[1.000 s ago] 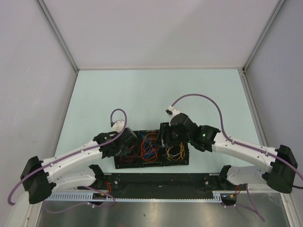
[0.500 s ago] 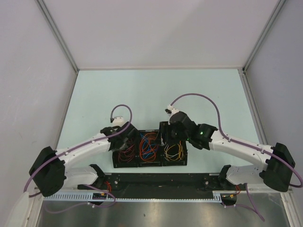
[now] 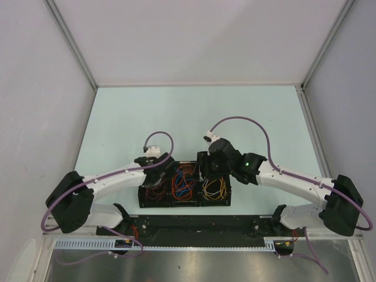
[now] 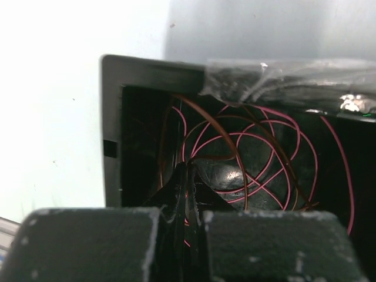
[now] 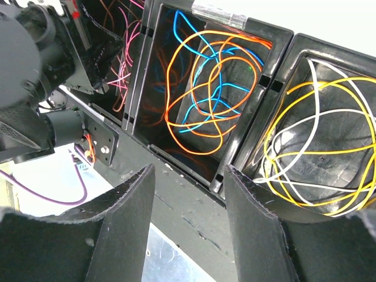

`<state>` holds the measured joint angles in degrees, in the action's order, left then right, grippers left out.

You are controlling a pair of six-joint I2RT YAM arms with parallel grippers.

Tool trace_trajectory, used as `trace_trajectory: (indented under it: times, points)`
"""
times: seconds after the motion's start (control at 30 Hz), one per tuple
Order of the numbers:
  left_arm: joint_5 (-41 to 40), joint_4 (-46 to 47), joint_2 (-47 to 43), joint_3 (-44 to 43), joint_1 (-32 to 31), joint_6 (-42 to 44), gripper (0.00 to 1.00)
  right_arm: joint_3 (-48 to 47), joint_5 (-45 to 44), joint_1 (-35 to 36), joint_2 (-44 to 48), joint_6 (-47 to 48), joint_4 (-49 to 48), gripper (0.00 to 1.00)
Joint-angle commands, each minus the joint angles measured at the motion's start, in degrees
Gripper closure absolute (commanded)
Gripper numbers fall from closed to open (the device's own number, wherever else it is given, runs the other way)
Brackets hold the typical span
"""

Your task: Untangle the cables

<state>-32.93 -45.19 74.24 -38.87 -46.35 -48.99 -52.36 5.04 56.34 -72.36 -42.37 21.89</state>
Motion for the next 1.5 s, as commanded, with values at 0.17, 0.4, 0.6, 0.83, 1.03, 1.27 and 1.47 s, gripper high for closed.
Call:
trace_trajectory:
  times: [0.17, 0.4, 0.6, 0.83, 1.03, 1.27, 1.47]
  points:
    - [-2.5, -1.0, 0.1, -4.6, -3.8, -0.7, 0.92, -1.1, -0.8, 0.2, 0.6, 0.4, -0.4, 0.46]
    - [-2.3, -4.6, -3.0, -8.1, -4.5, -0.1, 0.79, -1.1, -2.6, 1.1, 2.7, -0.2, 0.5, 0.46]
    - [-2.8, -7.7, -6.6, -9.8, -4.5, -0.7, 0.66, -1.1, -3.8, 2.2, 3.6, -0.9, 0.9, 0.46]
    - [-3.9, -12.1, -11.0, -12.1, -4.5, -0.8, 0.48, -1.1, -4.6, 3.2, 4.2, -1.1, 0.8, 0.46]
    - [-3.6, -14.0, -15.3, -13.4, -4.6, 0.9, 0.25, -1.1, -5.0, 3.4, 4.8, -1.0, 1.0, 0.46]
    - [-5.1, -17.7, -21.3, -17.5, -4.3, 5.0, 0.04, -1.2, -7.1, 3.4, 6.1, -1.0, 2.0, 0.45]
    - [-3.8, -12.0, -27.8, -16.9, -2.4, 14.0, 0.0, -1.1, -8.3, 3.1, 6.4, -0.7, 2.8, 0.45]
